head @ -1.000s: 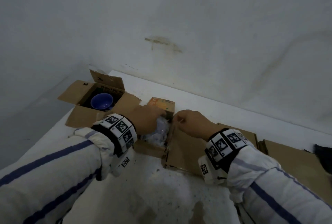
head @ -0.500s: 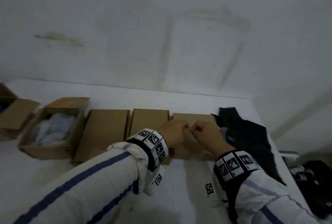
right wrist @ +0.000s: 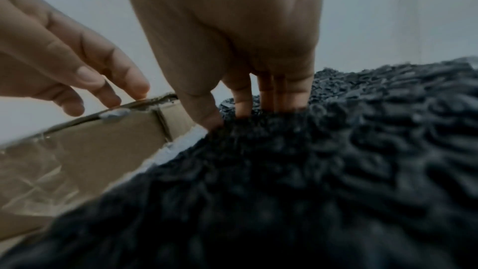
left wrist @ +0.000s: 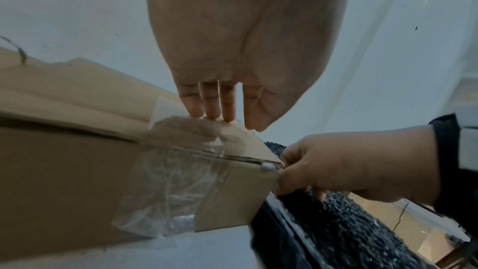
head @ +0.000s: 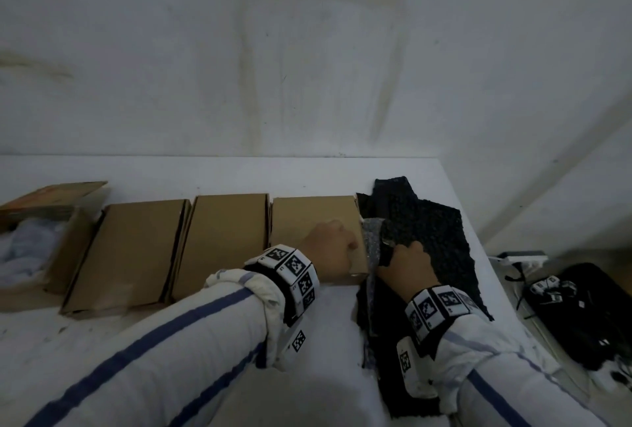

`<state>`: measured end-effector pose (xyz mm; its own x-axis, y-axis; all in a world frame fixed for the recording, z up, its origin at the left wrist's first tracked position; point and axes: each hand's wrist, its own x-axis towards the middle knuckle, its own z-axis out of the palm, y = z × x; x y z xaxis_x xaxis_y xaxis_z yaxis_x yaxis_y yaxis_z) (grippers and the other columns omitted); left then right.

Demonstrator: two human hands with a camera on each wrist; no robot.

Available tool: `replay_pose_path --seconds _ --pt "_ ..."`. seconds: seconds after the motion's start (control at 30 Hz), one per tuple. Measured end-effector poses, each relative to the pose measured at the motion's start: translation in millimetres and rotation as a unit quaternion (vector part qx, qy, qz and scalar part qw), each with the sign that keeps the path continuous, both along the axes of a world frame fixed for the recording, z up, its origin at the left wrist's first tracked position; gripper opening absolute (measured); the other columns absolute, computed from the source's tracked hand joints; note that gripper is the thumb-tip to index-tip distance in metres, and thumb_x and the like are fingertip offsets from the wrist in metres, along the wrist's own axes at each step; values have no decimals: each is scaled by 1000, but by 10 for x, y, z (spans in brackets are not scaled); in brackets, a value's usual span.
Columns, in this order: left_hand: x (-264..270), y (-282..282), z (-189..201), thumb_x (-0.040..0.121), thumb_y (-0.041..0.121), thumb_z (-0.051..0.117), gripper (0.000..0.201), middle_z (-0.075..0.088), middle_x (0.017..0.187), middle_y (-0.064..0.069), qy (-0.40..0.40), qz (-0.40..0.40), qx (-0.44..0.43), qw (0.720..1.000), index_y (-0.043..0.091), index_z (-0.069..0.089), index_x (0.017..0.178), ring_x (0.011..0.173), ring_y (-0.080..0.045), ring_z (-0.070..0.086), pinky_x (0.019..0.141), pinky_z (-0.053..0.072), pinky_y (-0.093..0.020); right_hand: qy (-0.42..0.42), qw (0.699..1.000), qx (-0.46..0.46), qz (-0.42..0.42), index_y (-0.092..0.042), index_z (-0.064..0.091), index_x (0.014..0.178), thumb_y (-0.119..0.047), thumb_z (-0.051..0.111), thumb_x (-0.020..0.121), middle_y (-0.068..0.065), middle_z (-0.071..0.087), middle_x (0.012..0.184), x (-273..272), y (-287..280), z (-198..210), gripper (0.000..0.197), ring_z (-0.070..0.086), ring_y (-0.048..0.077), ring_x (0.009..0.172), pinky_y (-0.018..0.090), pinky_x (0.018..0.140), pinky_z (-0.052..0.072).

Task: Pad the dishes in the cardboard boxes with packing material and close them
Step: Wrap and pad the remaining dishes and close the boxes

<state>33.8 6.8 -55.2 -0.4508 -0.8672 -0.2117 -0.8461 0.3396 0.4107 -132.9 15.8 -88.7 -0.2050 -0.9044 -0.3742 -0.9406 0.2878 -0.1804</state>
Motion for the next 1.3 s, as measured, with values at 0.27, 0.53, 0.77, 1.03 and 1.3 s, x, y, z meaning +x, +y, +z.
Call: replay_pose_path --seconds 0.27,0.53,0.77,1.03,1.3 --pt "23 7 52 95 23 49 25 57 117 -9 96 42 66 992 11 60 115 113 -26 52 93 42 -32 -37 999 2 38 -5 61 73 -23 56 86 11 59 83 -84 -177 367 23 62 29 89 26 66 41" --pt "194 33 303 90 61 42 52 67 109 -8 481 251 292 788 18 62 113 101 -27 64 88 54 -40 -246 957 -109 112 -18 55 61 -21 63 84 -2 55 67 627 -124 1026 24 56 19 75 29 69 42" --pt "1360 46 394 98 9 43 13 55 105 -20 477 336 125 802 4 54 92 91 -30 54 69 48 -38 -338 932 -134 13 -17 61 110 -18 61 83 7 63 111 1285 -247 1008 27 59 26 103 40 92 49" --pt "2950 379 585 99 12 40 20 57 119 -17 604 437 104 659 8 57 108 107 -32 56 84 49 -41 -476 874 99 -9 -17 47 83 -8 59 86 10 57 92 2623 -227 985 15 55 26 84 33 70 42" --pt "4326 769 696 93 4 54 30 54 125 -8 438 472 104 758 5 46 122 112 -22 54 77 51 -24 -549 835 -39 -7 -18 38 87 4 59 84 16 56 93 3902 -160 979 31 60 29 83 46 78 51"
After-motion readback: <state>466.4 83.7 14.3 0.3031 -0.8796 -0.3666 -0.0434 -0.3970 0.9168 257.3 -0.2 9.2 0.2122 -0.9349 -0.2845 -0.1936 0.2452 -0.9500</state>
